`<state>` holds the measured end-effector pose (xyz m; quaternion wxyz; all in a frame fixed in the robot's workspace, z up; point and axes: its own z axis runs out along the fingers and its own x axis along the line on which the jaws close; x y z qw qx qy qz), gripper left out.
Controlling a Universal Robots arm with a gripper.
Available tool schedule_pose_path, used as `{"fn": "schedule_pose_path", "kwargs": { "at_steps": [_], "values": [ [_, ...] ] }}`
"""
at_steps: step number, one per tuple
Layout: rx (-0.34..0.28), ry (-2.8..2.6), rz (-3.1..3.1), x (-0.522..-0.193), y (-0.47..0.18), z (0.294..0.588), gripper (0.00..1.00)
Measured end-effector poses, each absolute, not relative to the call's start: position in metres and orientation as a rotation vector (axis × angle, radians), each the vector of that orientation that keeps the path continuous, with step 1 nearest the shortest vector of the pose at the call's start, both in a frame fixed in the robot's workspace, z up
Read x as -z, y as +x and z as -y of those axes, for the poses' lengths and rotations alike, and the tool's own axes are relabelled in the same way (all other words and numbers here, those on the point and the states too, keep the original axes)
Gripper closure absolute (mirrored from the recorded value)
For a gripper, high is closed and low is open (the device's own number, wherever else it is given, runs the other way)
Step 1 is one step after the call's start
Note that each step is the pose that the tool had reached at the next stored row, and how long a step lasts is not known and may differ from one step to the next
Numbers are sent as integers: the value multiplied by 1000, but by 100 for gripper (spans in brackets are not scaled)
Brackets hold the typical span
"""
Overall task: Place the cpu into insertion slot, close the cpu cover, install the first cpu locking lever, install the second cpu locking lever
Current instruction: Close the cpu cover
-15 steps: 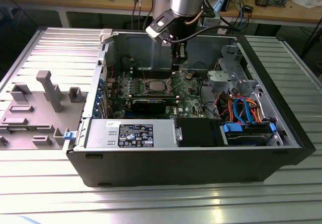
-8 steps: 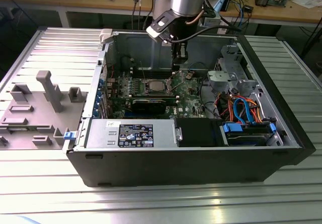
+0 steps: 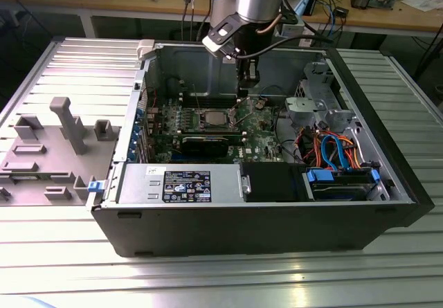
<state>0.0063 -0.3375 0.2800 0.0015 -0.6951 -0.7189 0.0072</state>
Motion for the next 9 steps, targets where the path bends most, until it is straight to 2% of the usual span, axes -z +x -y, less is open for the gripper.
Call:
{"fn": "schedule_pose_path", "kwargs": {
  "at_steps": [9],
  "values": [
    [-23, -2182, 2256, -280, 9, 337, 89]
  ]
}}
